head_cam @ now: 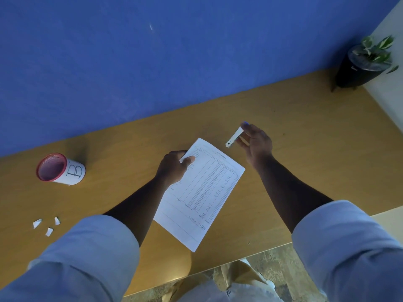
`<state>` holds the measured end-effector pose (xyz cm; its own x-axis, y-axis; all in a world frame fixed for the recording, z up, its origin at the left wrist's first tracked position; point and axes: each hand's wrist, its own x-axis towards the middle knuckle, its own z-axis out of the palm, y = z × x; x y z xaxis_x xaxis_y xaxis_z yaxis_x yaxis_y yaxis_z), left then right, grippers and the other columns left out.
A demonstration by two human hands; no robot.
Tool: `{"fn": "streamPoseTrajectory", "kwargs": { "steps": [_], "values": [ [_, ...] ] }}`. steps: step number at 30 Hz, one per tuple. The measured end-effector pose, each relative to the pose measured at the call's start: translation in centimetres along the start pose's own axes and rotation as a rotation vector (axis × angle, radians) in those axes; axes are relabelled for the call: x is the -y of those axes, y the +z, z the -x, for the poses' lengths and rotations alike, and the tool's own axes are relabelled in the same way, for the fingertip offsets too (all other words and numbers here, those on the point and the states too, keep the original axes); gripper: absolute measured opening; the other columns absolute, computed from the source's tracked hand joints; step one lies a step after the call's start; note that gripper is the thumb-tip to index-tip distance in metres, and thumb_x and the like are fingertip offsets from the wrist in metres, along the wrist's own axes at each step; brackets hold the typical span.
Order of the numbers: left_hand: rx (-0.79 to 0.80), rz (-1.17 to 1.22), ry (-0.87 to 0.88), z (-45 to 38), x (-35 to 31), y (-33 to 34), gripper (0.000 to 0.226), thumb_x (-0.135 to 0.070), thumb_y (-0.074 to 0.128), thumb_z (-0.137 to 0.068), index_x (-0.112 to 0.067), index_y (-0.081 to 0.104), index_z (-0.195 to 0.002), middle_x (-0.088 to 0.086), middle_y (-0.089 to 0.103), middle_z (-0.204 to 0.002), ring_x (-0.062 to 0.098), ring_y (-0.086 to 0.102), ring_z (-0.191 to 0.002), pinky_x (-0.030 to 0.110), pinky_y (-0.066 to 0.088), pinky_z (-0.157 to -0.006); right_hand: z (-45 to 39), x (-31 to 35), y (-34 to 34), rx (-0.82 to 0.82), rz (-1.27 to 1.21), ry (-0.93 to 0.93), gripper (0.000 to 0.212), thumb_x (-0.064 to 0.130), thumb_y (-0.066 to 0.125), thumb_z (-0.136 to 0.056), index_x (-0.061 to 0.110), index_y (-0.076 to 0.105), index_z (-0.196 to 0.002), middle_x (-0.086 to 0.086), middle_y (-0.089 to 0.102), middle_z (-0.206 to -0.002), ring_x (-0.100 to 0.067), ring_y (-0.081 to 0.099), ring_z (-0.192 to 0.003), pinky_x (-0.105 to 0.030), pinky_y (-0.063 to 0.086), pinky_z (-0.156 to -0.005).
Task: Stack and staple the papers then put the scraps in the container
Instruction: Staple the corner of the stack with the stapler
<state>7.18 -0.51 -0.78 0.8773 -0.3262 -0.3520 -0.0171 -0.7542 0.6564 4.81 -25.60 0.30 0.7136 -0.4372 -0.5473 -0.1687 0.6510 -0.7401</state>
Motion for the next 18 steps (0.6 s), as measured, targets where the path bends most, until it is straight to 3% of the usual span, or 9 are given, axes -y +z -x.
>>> {"fn": "streamPoseTrajectory", "kwargs": {
  "steps": [3,6,8,12,15,18],
  "values": [
    [0.001,0.011,0.004,0.2,0.1,-0.4,0.035,-0.041,0.055,-0.099,-0.018,0.07,-0.12,-0.005,0.075,-0.108,0.011,0.07,-0.078,0.02,0.045,-0.057,0.4,0.1,0.5,0.104,-0.101,0.135,0.025,0.014,0.079,-0.08,0.005,0.066,-0.101,-0.006,0.065,-0.084,-0.022,0.064,-0.083,-0.042,0.056,-0.09],
    [0.016,0.021,0.01,0.4,0.2,-0.6,0.033,-0.041,0.055,-0.099,-0.02,0.07,-0.12,-0.005,0.075,-0.106,0.012,0.07,-0.076,0.02,0.044,-0.055,1.1,0.0,1.1,0.26,-0.088,0.193,0.015,0.017,0.075,-0.084,0.011,0.062,-0.089,-0.004,0.055,-0.077,-0.02,0.06,-0.072,-0.032,0.051,-0.066],
    [0.02,0.03,0.009,0.5,0.2,-0.8,0.031,-0.041,0.055,-0.099,-0.022,0.07,-0.119,-0.005,0.075,-0.103,0.012,0.07,-0.075,0.019,0.044,-0.054,1.5,-0.2,1.2,0.307,0.095,0.161,0.012,0.018,0.074,-0.084,0.012,0.064,-0.089,-0.006,0.053,-0.081,-0.018,0.056,-0.066,-0.027,0.041,-0.054],
    [0.016,0.029,0.008,0.7,0.3,-1.1,0.031,-0.039,0.056,-0.099,-0.022,0.07,-0.12,-0.008,0.073,-0.1,0.007,0.067,-0.072,0.015,0.04,-0.051,2.6,-0.3,1.3,0.355,0.518,0.045,0.021,0.01,0.08,-0.077,0.01,0.07,-0.095,-0.008,0.052,-0.075,-0.014,0.045,-0.057,-0.025,0.032,-0.048],
    [0.018,0.033,0.019,0.8,0.4,-1.1,0.033,-0.04,0.056,-0.099,-0.022,0.069,-0.123,-0.006,0.075,-0.108,0.01,0.07,-0.079,0.017,0.042,-0.055,3.3,-0.2,1.4,0.381,0.681,-0.016,0.018,0.005,0.075,-0.08,0.01,0.065,-0.094,-0.003,0.051,-0.066,-0.013,0.045,-0.054,-0.02,0.037,-0.046],
    [0.02,0.024,0.015,0.9,0.4,-1.0,0.034,-0.041,0.056,-0.099,-0.022,0.069,-0.124,-0.005,0.075,-0.105,0.012,0.07,-0.078,0.019,0.044,-0.056,3.4,-0.2,1.4,0.402,0.91,-0.107,0.021,0.018,0.077,-0.079,0.011,0.064,-0.093,0.001,0.057,-0.064,-0.012,0.053,-0.054,-0.022,0.046,-0.052]
  ]
}}
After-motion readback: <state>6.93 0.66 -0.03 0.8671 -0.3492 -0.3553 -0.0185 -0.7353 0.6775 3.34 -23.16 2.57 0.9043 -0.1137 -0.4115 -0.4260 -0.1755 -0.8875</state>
